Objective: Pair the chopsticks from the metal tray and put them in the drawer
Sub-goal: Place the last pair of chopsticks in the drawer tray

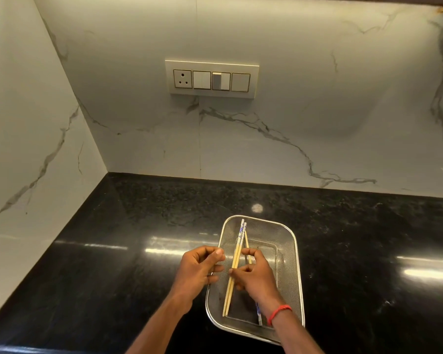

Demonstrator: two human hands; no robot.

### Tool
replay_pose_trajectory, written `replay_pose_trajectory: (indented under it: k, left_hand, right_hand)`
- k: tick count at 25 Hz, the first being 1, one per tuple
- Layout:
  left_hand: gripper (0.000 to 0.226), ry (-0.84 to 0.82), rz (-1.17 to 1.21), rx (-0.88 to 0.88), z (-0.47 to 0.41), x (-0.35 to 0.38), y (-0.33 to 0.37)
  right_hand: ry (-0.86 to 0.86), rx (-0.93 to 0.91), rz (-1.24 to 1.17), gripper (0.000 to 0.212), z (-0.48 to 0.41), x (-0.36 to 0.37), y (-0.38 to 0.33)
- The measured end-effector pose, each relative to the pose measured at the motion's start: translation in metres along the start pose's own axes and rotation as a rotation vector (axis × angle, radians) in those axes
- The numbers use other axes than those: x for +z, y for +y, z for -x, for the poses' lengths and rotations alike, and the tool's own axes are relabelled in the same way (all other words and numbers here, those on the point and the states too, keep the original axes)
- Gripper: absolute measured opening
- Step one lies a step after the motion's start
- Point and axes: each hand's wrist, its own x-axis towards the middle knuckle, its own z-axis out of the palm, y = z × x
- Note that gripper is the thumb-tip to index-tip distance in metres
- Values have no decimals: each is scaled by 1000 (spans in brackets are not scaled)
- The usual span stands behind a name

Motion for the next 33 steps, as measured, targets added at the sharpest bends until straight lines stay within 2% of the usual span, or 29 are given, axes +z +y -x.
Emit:
replay_pose_trajectory:
  k: [3,8,10,13,18,20,23,25,28,30,32,33]
  left_hand:
    - [20,-47,68,-27,-3,8,4]
    - [17,-184,51,-36,-3,17,3]
    - [19,-172,40,-28,-3,17,1]
    - [24,-130,104,-35,-3,12,-1]
    - [37,-122,172,-39,0,0,-3]
    - [37,-128,201,-47,3,-3,-4]
    - [36,-152,255,-73,5,-6,-5]
    - [35,-172,269,-81,7,-8,-6]
    - [29,-178,283,-79,9,-9,-5]
    - [25,-175,304,-80,9,-9,-5]
    - [24,-172,321,-92,9,-7,-5]
    - [25,-174,323,-98,9,-6,-5]
  right_hand:
    - [-118,-61,-53,57,15,-13,-15]
    - [-176,-272,363,89,37,-15,-25]
    - [-92,-337,483,96,37,-15,-25]
    - [168,-400,632,85,25,-25,-21]
    - [147,-229,1084,41,-2,-27,7]
    - [143,-206,1116,30,-6,-22,17]
    - [164,-142,1010,20,-11,-23,25]
    - [198,-100,872,23,-12,-28,24]
    - [237,-135,487,12,-3,-36,10]
    - [185,-179,151,4,7,-42,-3]
    - [96,-201,-130,10,16,-44,-13]
    - [63,-213,-194,11,20,-42,-17]
